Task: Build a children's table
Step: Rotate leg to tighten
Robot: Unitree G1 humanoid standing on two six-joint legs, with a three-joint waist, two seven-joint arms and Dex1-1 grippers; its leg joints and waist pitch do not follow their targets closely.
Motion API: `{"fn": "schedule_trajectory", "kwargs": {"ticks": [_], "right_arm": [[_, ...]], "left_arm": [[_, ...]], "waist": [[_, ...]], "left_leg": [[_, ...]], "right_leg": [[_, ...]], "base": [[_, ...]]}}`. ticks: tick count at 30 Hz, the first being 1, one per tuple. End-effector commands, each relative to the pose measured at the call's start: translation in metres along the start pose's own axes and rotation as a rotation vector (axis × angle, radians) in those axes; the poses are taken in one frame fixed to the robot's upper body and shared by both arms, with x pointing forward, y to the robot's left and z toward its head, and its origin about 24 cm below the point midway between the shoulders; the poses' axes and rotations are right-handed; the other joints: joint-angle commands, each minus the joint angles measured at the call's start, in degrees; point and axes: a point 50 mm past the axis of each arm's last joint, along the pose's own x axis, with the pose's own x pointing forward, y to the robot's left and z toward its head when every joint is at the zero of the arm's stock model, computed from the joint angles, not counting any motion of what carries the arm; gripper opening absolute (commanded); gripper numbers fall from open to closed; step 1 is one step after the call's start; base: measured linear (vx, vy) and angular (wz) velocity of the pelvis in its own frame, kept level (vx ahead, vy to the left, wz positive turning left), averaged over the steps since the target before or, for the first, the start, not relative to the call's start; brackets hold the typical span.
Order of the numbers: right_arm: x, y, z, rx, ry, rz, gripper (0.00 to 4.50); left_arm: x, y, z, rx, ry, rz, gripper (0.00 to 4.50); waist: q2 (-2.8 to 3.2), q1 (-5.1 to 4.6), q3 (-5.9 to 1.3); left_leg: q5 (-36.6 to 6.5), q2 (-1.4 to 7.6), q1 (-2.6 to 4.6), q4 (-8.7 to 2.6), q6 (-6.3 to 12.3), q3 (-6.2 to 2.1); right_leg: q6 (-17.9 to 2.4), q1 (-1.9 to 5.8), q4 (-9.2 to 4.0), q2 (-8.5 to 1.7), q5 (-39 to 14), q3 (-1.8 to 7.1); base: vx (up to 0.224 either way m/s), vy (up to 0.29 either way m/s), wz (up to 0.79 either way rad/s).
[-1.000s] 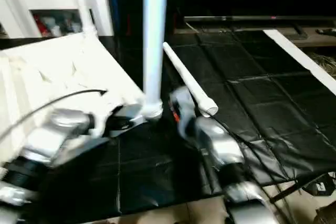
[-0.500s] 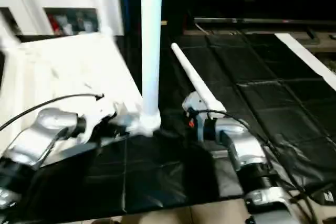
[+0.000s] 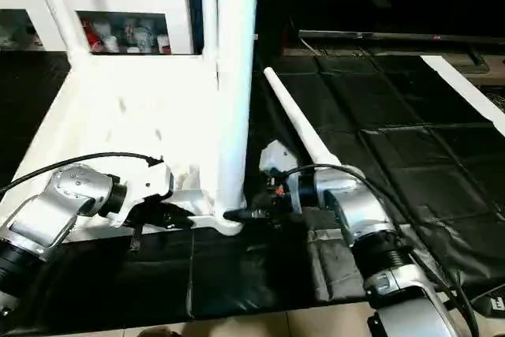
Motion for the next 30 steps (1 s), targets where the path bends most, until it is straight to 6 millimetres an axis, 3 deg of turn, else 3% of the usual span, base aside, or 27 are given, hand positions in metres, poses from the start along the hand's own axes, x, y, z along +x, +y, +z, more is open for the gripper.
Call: {"fn": "schedule_trajectory", "kwargs": {"ticks": [1,5,8,9,12,22,25,26,30], "right_arm": [[0.0,-0.002,0.005,-0.022,0.005,0.013,4.43],[0.004,-0.002,0.005,-0.026,0.0,0.023,4.43],[0.005,-0.003,0.006,-0.025,-0.007,0.027,4.15],[0.007,-0.004,0.007,-0.021,-0.015,0.024,4.15],[0.007,-0.004,0.007,-0.016,-0.019,0.027,3.74],[0.008,-0.001,0.005,0.023,-0.05,0.052,2.89],[0.011,0.001,0.004,0.027,-0.053,0.055,2.7],[0.012,0.002,0.004,0.033,-0.06,0.052,2.66],[0.023,0.005,0.001,0.083,-0.081,-0.012,2.59]], "left_arm": [[0.004,-0.002,0.008,0.058,0.009,-0.058,0.0],[0.005,-0.001,0.007,0.063,0.011,-0.058,0.0],[0.005,0.0,0.007,0.064,0.011,-0.058,0.0],[0.005,0.0,0.008,0.065,0.01,-0.054,0.0],[0.005,0.001,0.008,0.065,0.009,-0.052,0.0],[0.005,0.003,0.006,0.041,-0.002,-0.035,0.0],[0.005,0.004,0.007,0.016,-0.022,-0.016,0.0],[0.006,0.005,0.008,-0.002,-0.037,-0.002,0.0],[0.009,0.011,0.022,-0.094,-0.126,0.109,0.0]], "waist": [[0.47,-0.36,-4.15],[0.49,-0.4,-4.13],[0.42,-0.41,-4.11],[-0.01,-0.48,-4.07],[0.2,-0.43,-4.07],[0.08,-0.48,-4.07],[0.14,-0.55,-4.03],[0.62,-0.44,-4.08],[0.36,-0.63,-4.05]], "left_leg": [[-13.32,1.71,0.61,-3.98,0.49,-0.28],[-13.84,1.71,0.67,-3.98,0.32,-0.29],[-14.09,1.72,0.7,-3.99,0.25,-0.32],[-13.92,1.73,0.63,-3.99,0.37,-0.26],[-13.56,1.76,0.75,-3.94,0.38,-0.27],[-13.84,1.75,0.74,-3.97,0.37,-0.29],[-14.11,1.72,0.77,-3.95,0.27,-0.28],[-14.04,1.73,0.85,-3.93,0.16,-0.32],[-14.4,1.81,0.94,-4.03,-0.19,-0.31]], "right_leg": [[-10.41,2.8,-4.3,-4.07,-16.47,3.32],[-10.51,2.77,-4.37,-4.11,-17.14,3.3],[-10.19,2.79,-4.42,-4.14,-18.1,3.31],[-10.03,2.8,-4.49,-4.13,-18.32,3.31],[-9.75,2.69,-4.49,-4.2,-19.09,3.33],[-9.18,2.69,-4.59,-4.21,-20.14,3.31],[-9.23,2.64,-4.65,-4.17,-20.34,3.29],[-9.46,2.6,-4.59,-4.21,-20.08,3.32],[-9.88,2.58,-4.58,-4.08,-19.17,3.32]], "base": [[0.0,0.0,0.0],[0.0,0.0,0.0],[0.0,0.0,0.0],[0.0,0.0,0.0],[0.0,0.0,0.0],[0.0,0.0,0.0],[0.0,0.0,0.0],[0.0,0.0,0.0],[0.0,0.0,0.0]]}}
